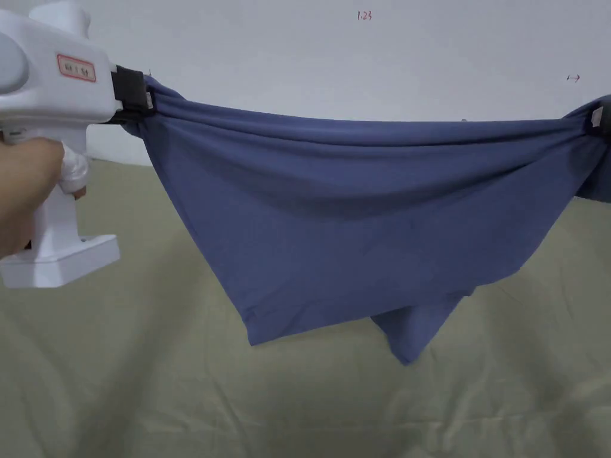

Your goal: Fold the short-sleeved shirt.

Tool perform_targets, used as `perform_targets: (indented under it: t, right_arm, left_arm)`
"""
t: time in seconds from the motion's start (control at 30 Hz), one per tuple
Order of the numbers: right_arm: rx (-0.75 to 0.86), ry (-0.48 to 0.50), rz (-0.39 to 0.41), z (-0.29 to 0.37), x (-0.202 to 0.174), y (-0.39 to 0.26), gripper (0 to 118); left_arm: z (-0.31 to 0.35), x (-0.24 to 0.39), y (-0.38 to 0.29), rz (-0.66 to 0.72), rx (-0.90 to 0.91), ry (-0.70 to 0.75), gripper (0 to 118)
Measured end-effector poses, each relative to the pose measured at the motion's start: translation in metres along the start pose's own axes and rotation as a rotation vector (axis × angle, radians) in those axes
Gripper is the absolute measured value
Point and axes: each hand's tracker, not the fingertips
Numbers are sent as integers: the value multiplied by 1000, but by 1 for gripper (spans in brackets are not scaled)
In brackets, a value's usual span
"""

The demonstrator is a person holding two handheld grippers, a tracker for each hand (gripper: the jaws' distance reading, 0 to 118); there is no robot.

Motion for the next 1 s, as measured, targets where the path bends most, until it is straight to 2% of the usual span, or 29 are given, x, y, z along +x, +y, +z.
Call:
perform_targets:
  t: [0.27,0.57,0.7,0.8,0.9,0.97,1.0]
  right_arm:
    - [-169,34,-29,18,24,-99,8]
    - [-435,30,-72,61,32,-206,8]
    - [-528,25,-118,81,36,-240,8]
    - [-541,28,-147,94,38,-252,8]
    - [-557,29,-140,105,33,-257,8]
    - [-538,48,-144,111,31,-255,8]
    - [-507,89,-162,115,29,-251,11]
  left_arm:
    - [11,-19,-90,125,-106,-45,7]
    - [38,-33,-201,195,-337,-11,7]
    - [57,-36,-245,239,-456,18,7]
    - [63,-41,-267,224,-496,35,7]
    - [75,-43,-280,243,-527,39,7]
    - [83,-43,-282,269,-507,4,7]
    - [92,-41,-279,281,-439,-38,8]
